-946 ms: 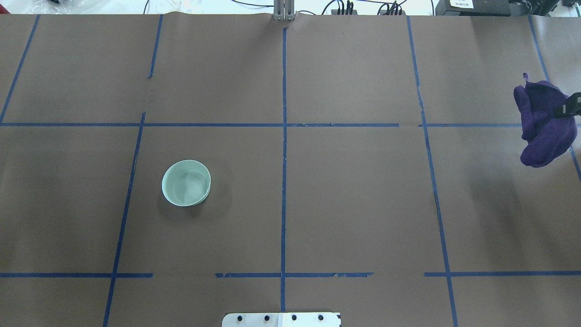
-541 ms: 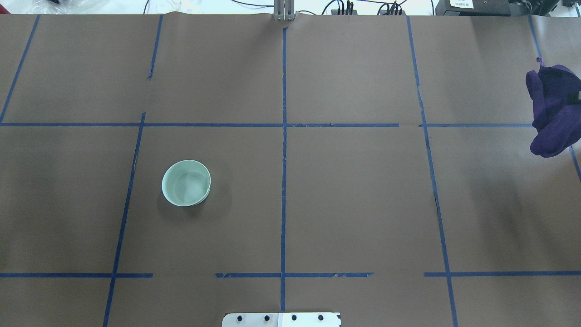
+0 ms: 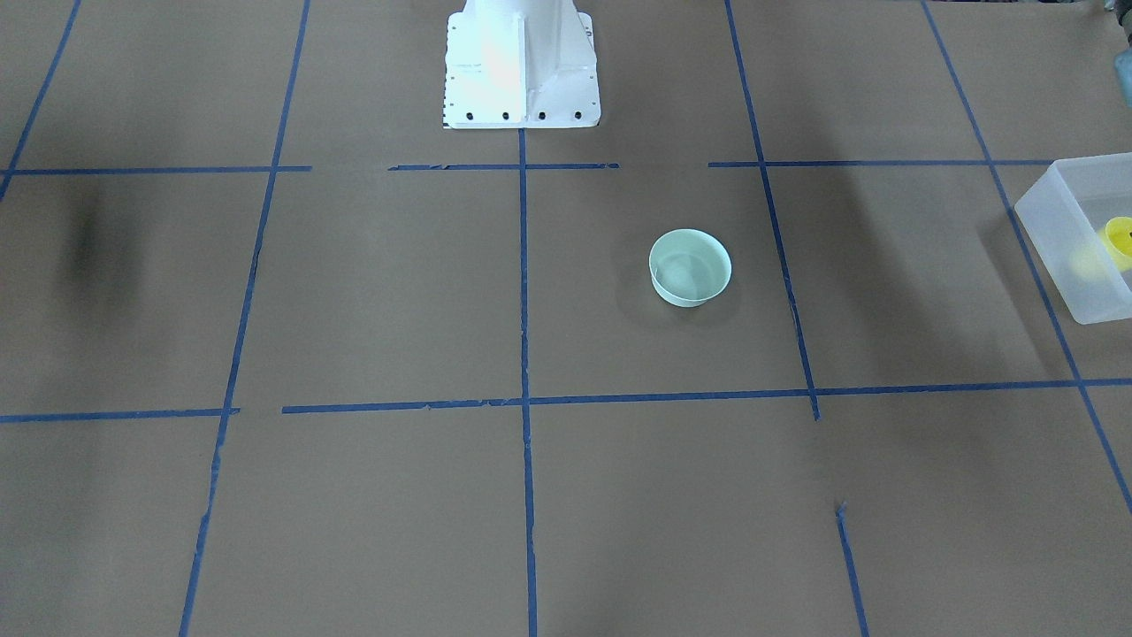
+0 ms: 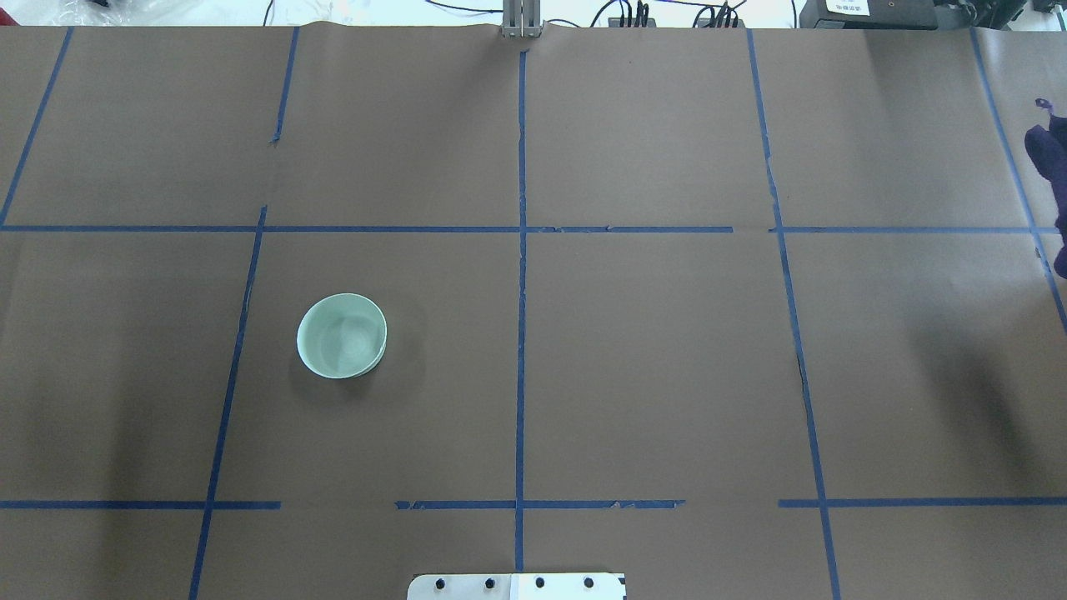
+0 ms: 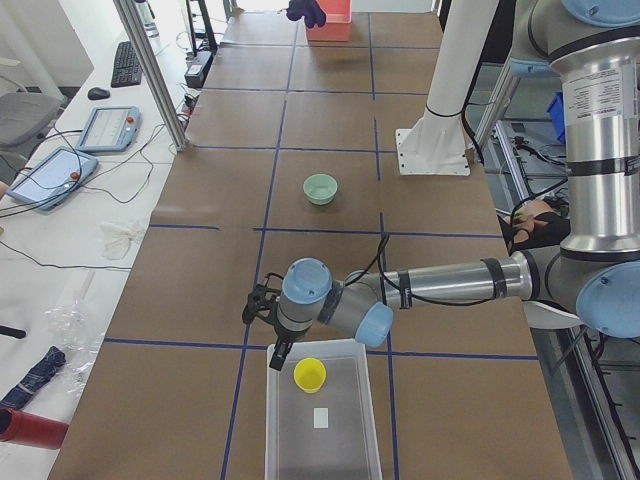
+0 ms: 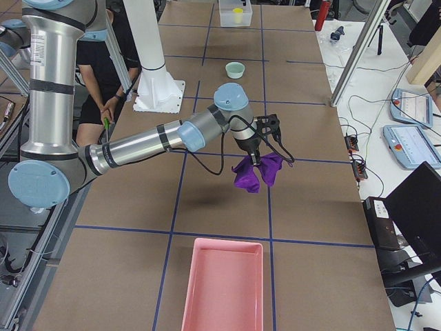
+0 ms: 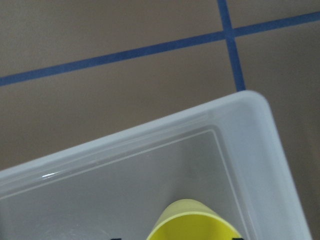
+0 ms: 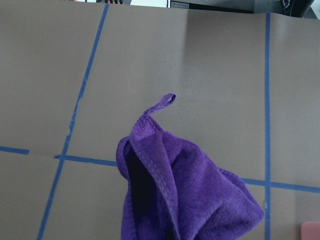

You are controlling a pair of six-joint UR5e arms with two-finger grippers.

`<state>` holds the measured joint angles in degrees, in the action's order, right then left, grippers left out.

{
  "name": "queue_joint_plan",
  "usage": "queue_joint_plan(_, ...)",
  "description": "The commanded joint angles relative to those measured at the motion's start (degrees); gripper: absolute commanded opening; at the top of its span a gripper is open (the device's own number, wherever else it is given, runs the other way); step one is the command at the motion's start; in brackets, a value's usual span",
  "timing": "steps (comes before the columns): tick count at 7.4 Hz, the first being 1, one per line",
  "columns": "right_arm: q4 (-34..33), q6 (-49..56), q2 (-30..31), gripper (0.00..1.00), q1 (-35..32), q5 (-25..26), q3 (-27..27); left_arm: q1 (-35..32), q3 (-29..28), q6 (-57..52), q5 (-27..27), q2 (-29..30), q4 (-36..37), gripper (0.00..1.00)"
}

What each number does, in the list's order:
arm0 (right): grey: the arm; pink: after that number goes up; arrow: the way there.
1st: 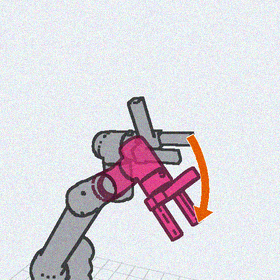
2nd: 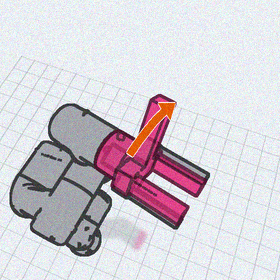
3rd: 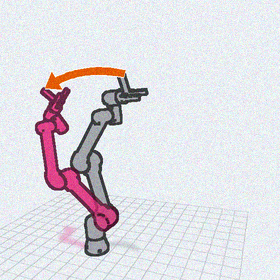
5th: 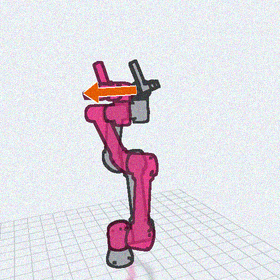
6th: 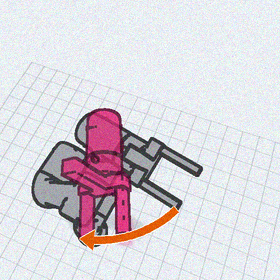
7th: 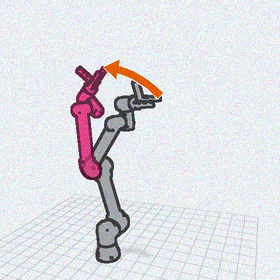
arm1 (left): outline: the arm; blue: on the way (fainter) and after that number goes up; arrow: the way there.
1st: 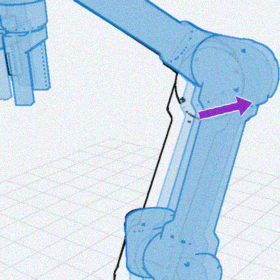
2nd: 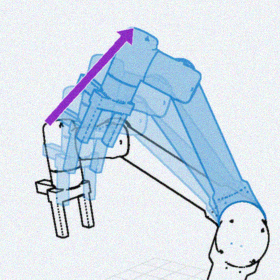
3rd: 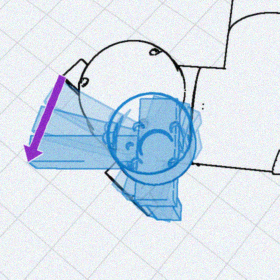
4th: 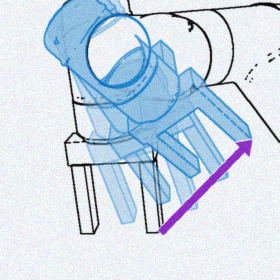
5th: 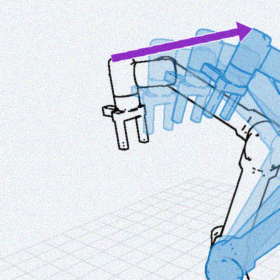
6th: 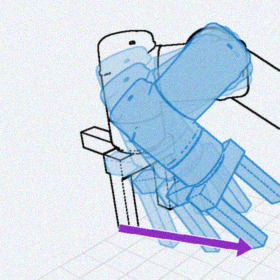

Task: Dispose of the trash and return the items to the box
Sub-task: 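Lift cloth into pink bin with right gripper while left drops cup in clear bin, then reach the left gripper to the pale green bowl and grasp its rim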

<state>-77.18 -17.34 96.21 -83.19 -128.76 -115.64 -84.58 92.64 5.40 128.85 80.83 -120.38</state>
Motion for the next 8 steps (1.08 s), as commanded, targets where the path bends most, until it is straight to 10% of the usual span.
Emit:
queue_joint_plan(1, -8.41, 24.43, 0.12, 0.00, -8.10, 3.05, 2.77, 1.07, 10.50, 13.83, -1.24, 1.17, 5.77, 1.00)
queue_joint_plan(4, -6.33, 40.05, 2.05, 0.00, -13.12, 4.30, 15.49, 13.96, 15.72, 39.52, 0.08, 1.70, -0.42, 1.00)
queue_joint_plan(8, 17.58, 40.62, 4.25, 0.00, -13.58, 4.30, 34.77, 27.32, 15.73, 61.33, -1.40, 2.23, -14.40, 1.00)
